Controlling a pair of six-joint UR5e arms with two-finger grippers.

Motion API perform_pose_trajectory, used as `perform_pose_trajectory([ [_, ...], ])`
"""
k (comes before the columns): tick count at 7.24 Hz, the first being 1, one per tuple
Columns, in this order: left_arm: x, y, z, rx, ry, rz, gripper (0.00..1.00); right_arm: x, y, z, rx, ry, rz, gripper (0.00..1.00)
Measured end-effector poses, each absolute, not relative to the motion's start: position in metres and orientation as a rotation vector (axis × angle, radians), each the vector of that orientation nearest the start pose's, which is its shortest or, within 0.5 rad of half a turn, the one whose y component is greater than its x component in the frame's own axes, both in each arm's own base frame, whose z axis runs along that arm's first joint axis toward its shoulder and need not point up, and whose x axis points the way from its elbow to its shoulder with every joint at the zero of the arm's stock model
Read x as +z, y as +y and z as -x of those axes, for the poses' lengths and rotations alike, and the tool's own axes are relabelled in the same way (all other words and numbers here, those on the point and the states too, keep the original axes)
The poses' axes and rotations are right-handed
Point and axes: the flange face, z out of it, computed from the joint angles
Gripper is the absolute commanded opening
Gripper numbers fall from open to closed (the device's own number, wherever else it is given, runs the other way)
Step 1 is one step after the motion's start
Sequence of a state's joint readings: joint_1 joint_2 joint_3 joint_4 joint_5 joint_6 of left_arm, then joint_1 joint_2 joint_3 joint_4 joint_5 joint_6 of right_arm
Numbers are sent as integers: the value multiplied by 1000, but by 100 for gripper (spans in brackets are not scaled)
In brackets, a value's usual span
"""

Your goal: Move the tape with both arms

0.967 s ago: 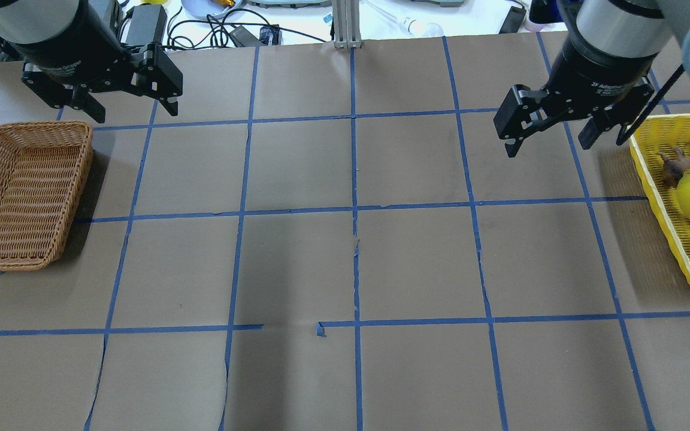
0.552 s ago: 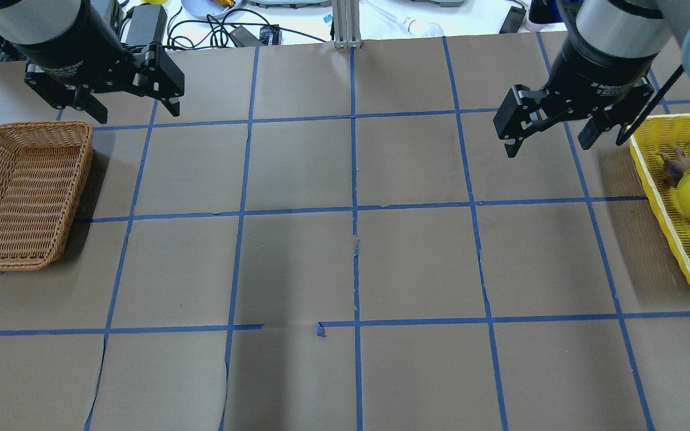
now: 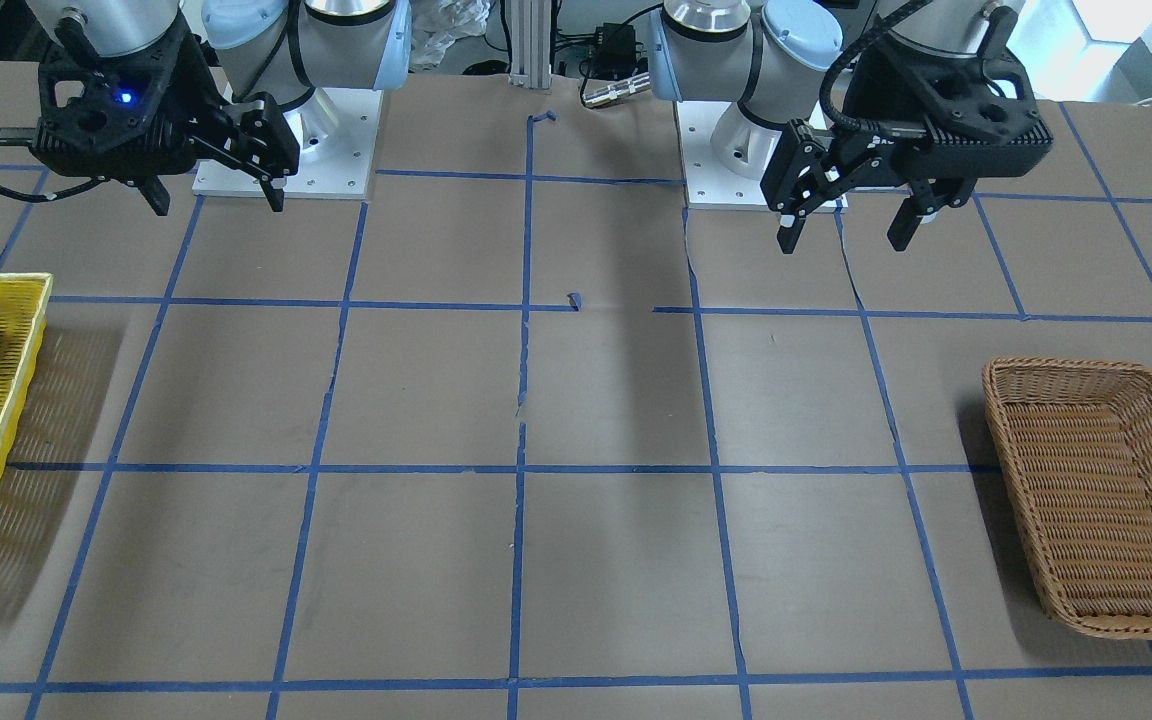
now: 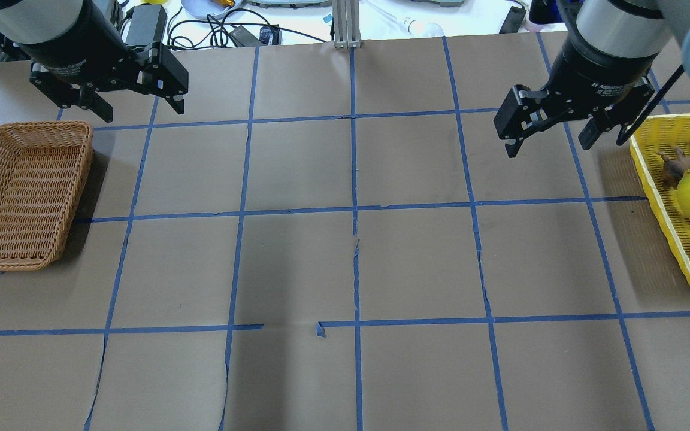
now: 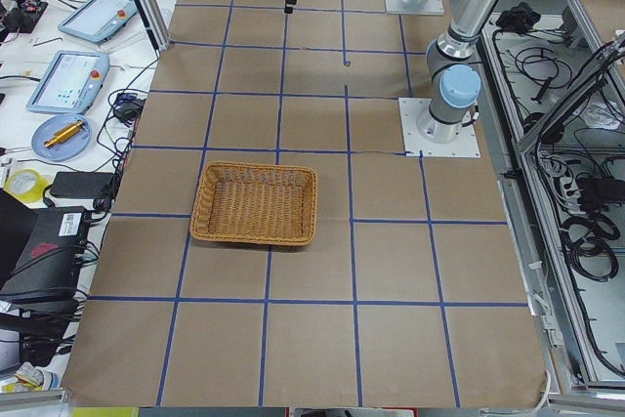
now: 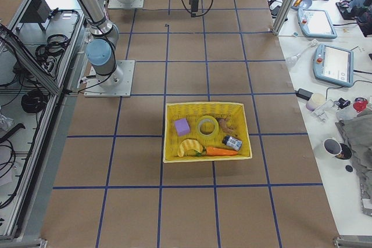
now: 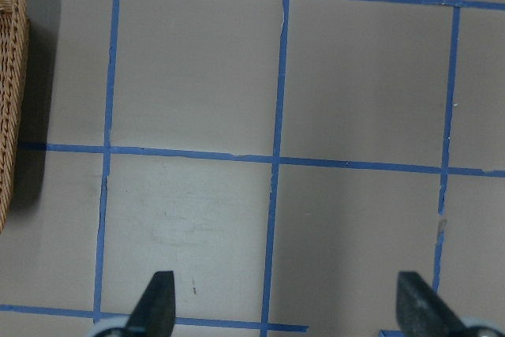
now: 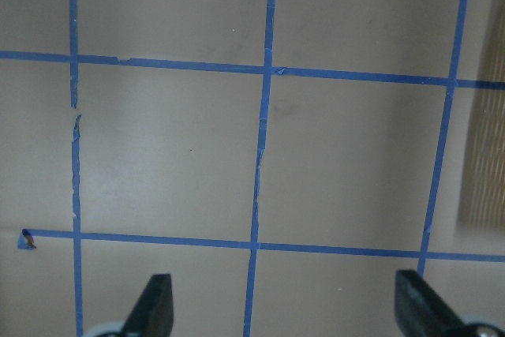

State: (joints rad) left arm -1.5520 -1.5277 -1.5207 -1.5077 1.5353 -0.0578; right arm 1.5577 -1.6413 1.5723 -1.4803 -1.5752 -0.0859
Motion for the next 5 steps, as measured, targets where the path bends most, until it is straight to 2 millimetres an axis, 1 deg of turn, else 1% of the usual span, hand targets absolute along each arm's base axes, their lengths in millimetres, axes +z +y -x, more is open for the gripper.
perform_pose_trajectory([
  [2, 543, -488, 132, -255, 3209, 122, 100, 512, -461, -127, 35, 3143, 114, 100],
  [5, 547, -485, 132, -266, 3207, 122, 100, 512, -461, -125, 37, 3153, 115, 100],
])
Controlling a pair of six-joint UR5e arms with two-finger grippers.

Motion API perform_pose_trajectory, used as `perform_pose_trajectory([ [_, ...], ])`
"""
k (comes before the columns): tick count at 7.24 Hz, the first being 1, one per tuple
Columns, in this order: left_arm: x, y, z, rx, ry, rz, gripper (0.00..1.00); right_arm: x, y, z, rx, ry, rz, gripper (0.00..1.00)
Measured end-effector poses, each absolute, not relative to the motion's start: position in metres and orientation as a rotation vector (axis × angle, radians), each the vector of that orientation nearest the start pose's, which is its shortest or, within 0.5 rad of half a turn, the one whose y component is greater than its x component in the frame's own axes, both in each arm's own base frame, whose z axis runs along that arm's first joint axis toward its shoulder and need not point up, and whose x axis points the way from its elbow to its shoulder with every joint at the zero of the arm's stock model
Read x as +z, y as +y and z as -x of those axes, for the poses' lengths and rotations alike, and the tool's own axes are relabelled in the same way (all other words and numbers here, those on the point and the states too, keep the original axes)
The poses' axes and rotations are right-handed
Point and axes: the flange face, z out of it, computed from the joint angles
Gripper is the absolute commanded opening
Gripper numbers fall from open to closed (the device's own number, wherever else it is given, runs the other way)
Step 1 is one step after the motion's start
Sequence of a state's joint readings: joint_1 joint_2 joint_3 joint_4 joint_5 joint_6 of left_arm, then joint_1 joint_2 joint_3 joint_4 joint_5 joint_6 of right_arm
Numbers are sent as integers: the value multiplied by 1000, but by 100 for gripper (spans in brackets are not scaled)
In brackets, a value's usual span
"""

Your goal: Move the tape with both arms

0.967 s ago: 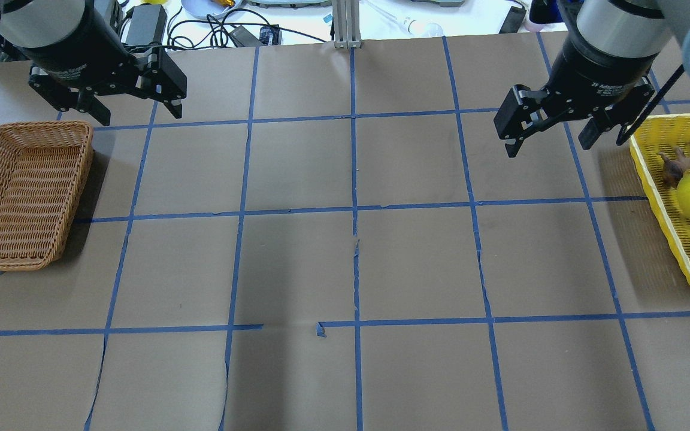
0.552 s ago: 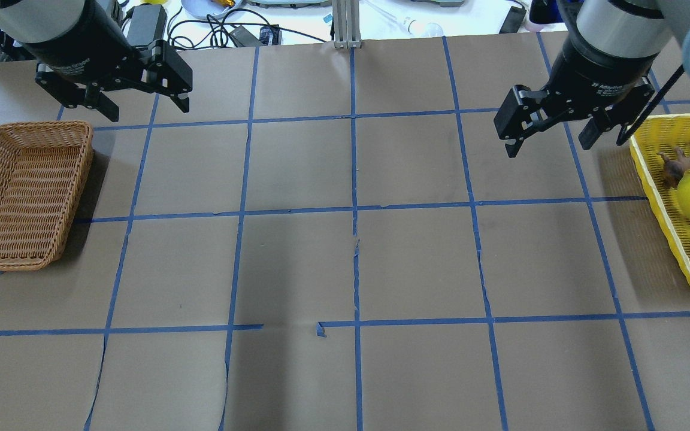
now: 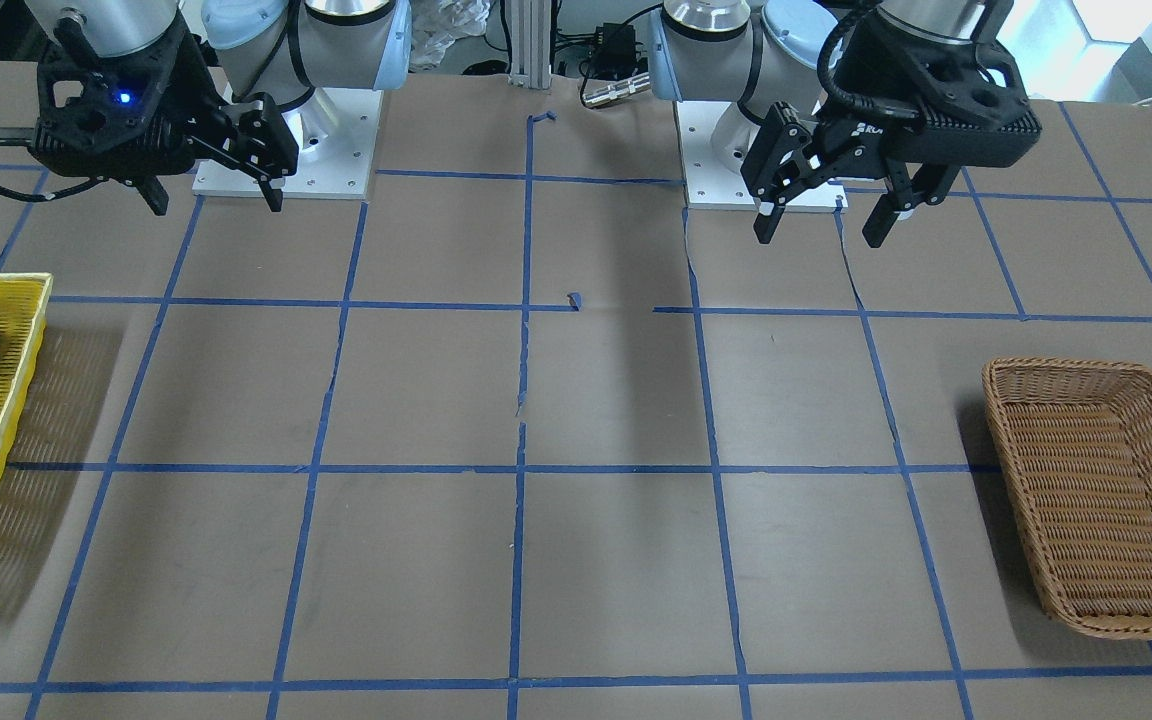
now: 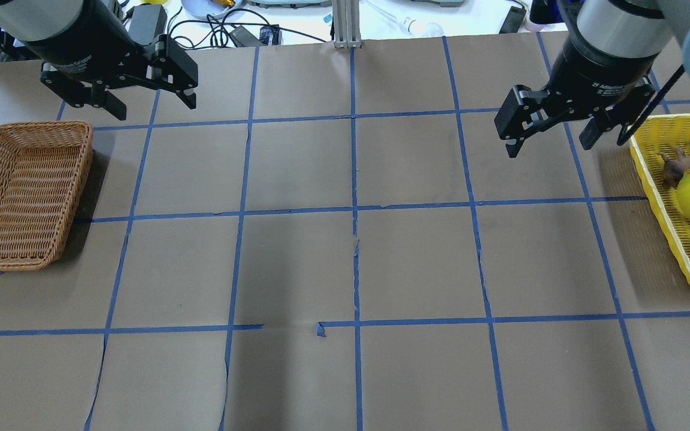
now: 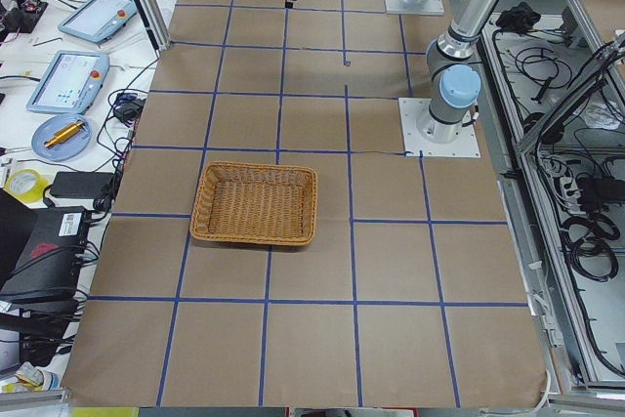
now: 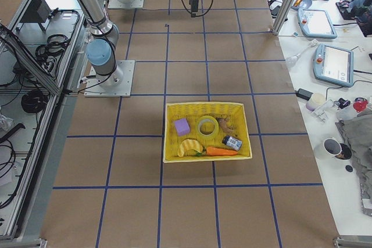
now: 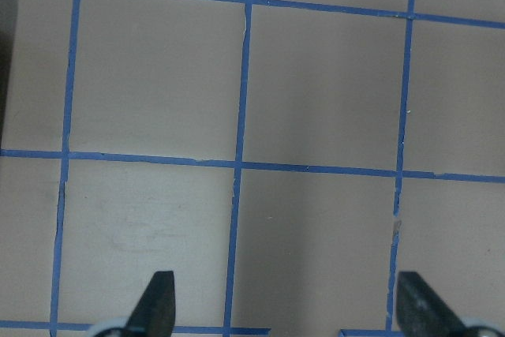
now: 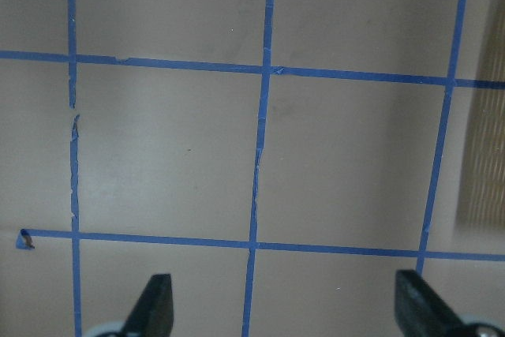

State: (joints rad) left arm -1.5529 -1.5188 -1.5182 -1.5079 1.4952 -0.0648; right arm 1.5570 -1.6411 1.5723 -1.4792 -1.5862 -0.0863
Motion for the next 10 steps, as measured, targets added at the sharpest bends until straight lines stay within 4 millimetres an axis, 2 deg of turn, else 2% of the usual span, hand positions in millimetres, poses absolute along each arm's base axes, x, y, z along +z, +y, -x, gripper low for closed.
perform_pose_trajectory([
  [4, 546, -485, 128, -263, 3176, 125, 100, 511, -461, -119, 48, 3221, 118, 100],
  [10, 548, -482, 129, -263, 3175, 123, 100, 512, -461, -127, 32, 3142, 117, 100],
])
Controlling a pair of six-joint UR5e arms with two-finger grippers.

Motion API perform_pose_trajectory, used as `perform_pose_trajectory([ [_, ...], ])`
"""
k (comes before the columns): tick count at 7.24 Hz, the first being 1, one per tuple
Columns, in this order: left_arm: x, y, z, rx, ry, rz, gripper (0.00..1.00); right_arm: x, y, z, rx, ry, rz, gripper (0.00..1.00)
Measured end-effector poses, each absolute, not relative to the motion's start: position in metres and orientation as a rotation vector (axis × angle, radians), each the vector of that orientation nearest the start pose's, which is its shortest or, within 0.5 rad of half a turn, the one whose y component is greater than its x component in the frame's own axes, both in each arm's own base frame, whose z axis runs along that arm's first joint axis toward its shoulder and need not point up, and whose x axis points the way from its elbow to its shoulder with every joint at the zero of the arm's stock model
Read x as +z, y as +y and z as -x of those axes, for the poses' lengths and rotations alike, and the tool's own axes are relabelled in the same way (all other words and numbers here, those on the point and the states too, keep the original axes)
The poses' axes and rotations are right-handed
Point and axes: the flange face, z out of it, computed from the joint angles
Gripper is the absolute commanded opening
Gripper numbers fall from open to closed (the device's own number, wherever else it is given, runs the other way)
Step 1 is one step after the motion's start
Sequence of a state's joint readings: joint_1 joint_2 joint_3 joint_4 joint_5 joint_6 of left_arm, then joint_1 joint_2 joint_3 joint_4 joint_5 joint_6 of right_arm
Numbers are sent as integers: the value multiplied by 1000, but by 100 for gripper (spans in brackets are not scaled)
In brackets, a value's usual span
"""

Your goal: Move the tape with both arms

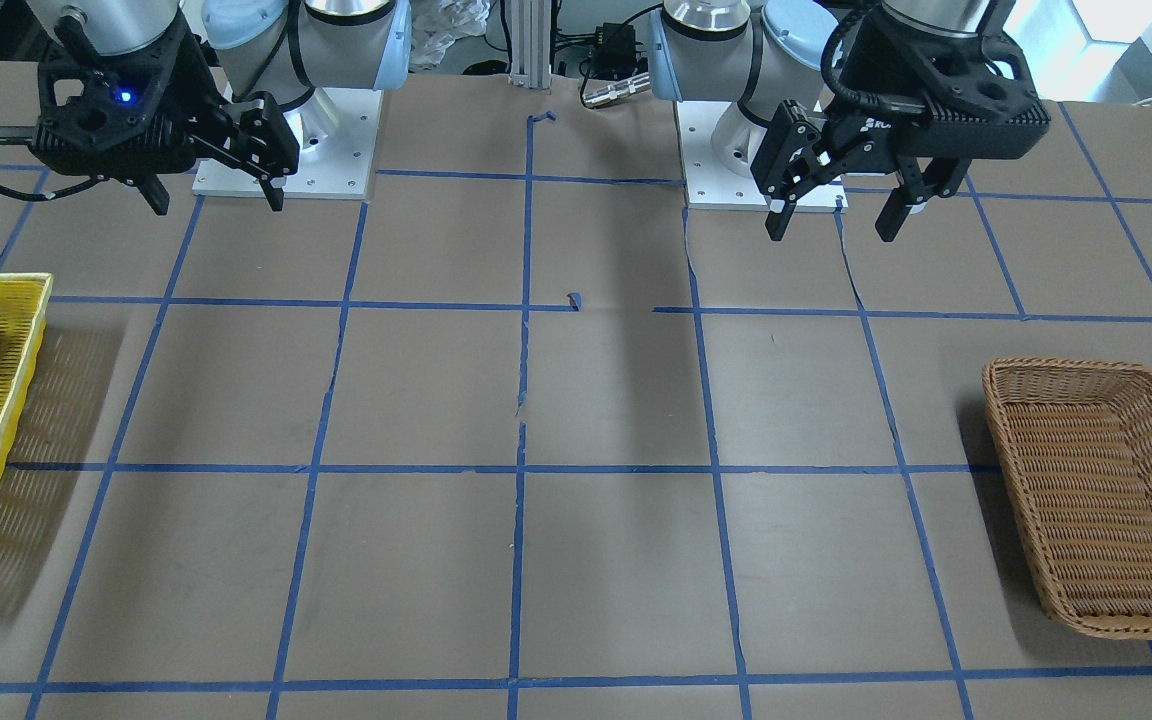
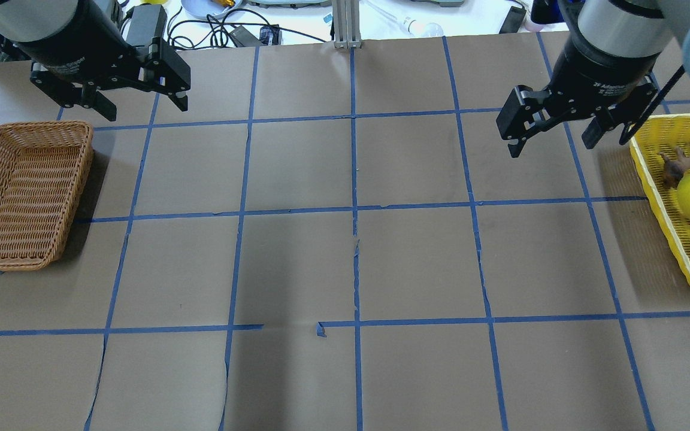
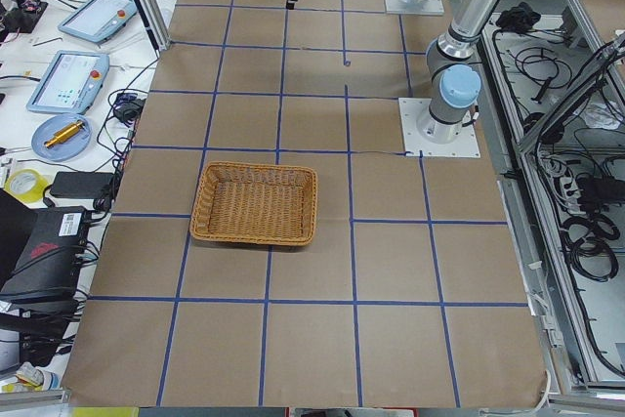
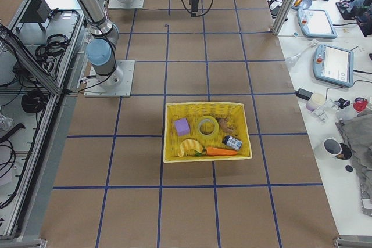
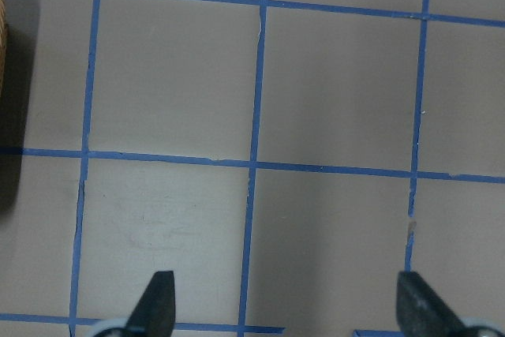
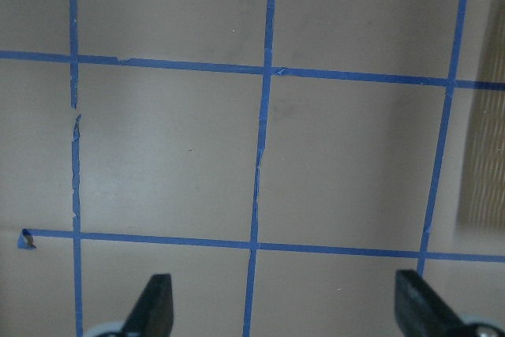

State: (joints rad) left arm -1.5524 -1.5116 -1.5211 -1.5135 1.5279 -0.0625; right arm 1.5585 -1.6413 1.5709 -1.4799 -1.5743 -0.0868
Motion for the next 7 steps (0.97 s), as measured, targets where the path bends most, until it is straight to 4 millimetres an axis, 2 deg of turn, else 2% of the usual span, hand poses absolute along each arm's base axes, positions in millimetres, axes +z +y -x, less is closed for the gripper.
perform_pose_trajectory([
  [2, 548, -481, 128, -262, 3174, 122, 100, 512, -462, -126, 27, 3148, 115, 100],
  [4, 545, -482, 129, -255, 3178, 121, 100, 512, -472, -114, -24, 3147, 87, 100],
  [5, 544, -484, 129, -254, 3179, 121, 100, 513, -479, -95, -55, 3149, 27, 100],
  [6, 544, -484, 129, -256, 3178, 119, 100, 514, -486, -61, -72, 3149, -80, 100],
  [7, 545, -483, 129, -259, 3176, 118, 100, 512, -492, -19, -78, 3146, -213, 99],
])
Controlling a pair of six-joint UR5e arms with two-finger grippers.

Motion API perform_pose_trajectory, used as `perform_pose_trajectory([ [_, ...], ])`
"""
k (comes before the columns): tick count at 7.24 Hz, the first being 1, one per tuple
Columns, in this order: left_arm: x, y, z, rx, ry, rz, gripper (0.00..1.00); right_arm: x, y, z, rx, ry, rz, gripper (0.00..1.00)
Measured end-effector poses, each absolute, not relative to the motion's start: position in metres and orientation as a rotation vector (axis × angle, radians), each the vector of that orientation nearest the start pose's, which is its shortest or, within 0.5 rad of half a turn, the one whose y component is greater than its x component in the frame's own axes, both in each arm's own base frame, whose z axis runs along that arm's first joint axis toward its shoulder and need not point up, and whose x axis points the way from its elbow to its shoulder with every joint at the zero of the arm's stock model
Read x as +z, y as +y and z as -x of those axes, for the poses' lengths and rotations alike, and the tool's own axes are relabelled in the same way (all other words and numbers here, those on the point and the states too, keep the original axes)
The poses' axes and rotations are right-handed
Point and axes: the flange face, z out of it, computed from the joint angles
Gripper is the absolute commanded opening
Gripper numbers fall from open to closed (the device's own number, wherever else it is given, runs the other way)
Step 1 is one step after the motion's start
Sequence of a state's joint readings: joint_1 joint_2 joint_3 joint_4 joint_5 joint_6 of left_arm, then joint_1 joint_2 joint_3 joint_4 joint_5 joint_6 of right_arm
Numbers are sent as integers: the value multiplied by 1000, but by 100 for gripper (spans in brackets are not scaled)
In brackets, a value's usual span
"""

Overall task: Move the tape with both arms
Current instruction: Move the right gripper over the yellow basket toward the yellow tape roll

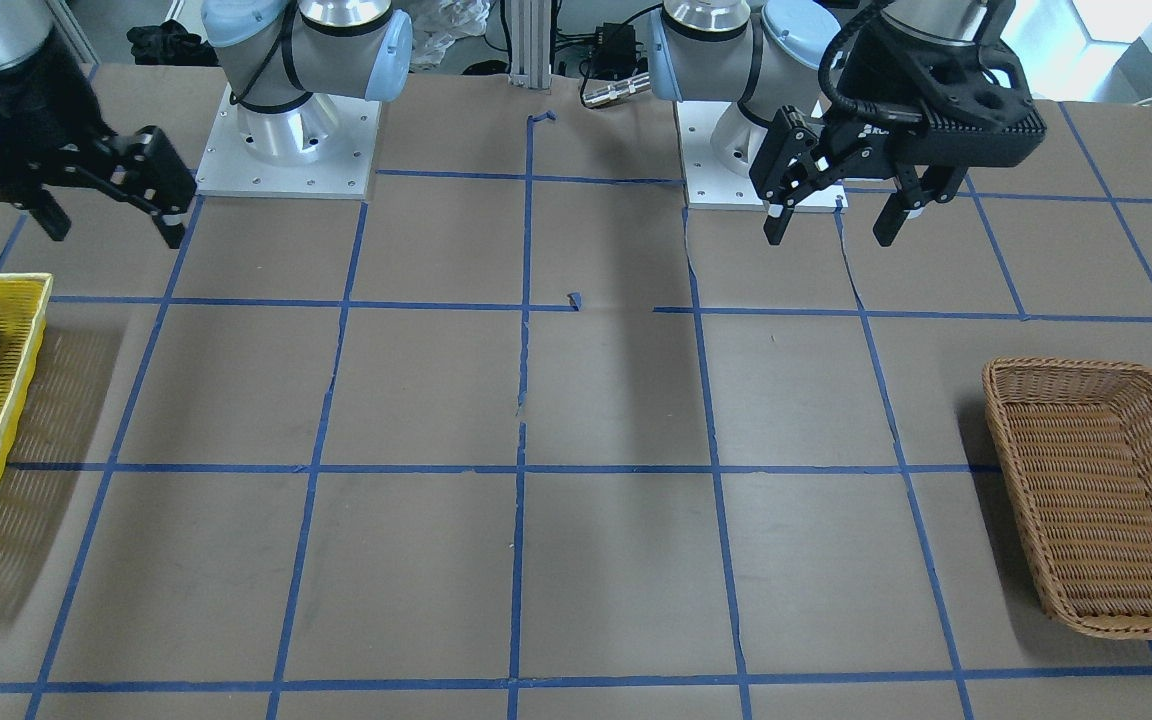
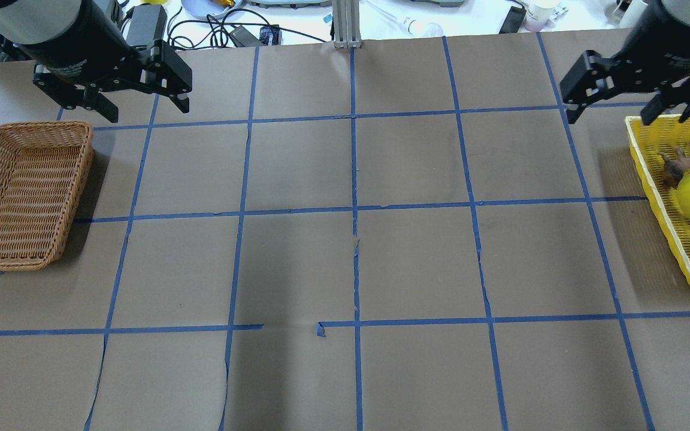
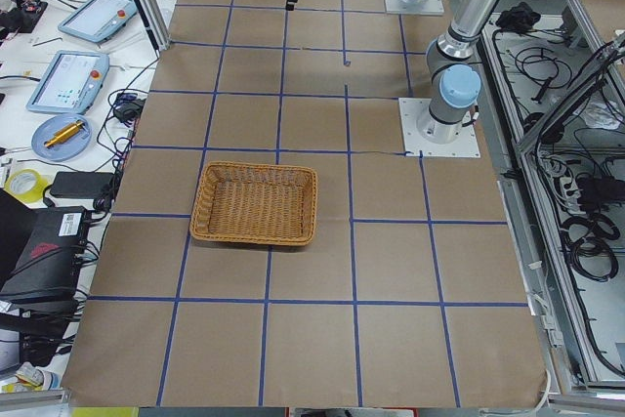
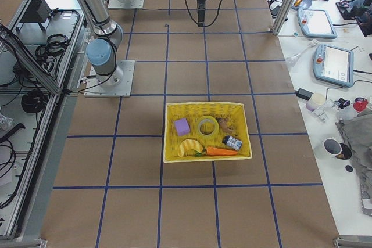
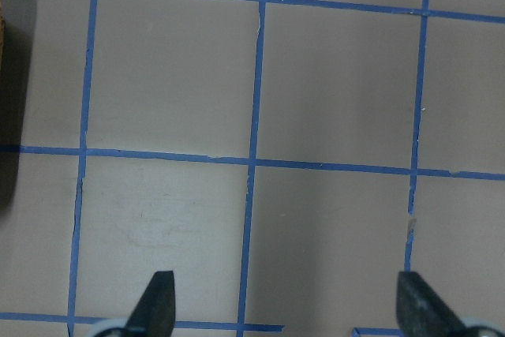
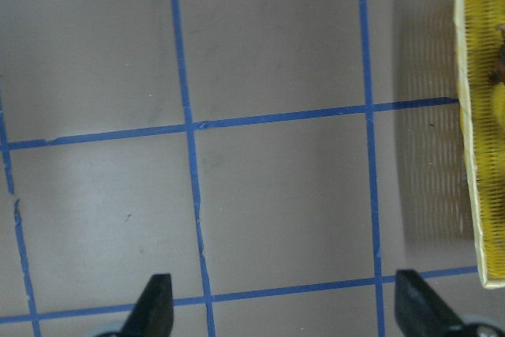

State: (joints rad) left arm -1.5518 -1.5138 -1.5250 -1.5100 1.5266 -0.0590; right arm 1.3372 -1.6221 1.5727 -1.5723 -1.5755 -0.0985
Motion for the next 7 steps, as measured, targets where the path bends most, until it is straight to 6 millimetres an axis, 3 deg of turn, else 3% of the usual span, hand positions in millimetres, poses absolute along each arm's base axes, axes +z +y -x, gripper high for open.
perform_pose_trajectory([
  [1, 545, -483, 129, -257, 3176, 119, 100, 504, -501, 20, -75, 3145, -319, 100],
  [3, 544, -483, 129, -257, 3181, 123, 100, 482, -525, 94, -145, 3165, -371, 100],
  [5, 542, -485, 130, -249, 3191, 117, 100, 425, -535, 204, -87, 3133, -398, 100],
  [6, 543, -485, 130, -251, 3191, 115, 100, 394, -537, 247, -99, 3100, -425, 100],
  [7, 543, -484, 130, -254, 3190, 114, 100, 368, -541, 271, -123, 3088, -428, 100],
])
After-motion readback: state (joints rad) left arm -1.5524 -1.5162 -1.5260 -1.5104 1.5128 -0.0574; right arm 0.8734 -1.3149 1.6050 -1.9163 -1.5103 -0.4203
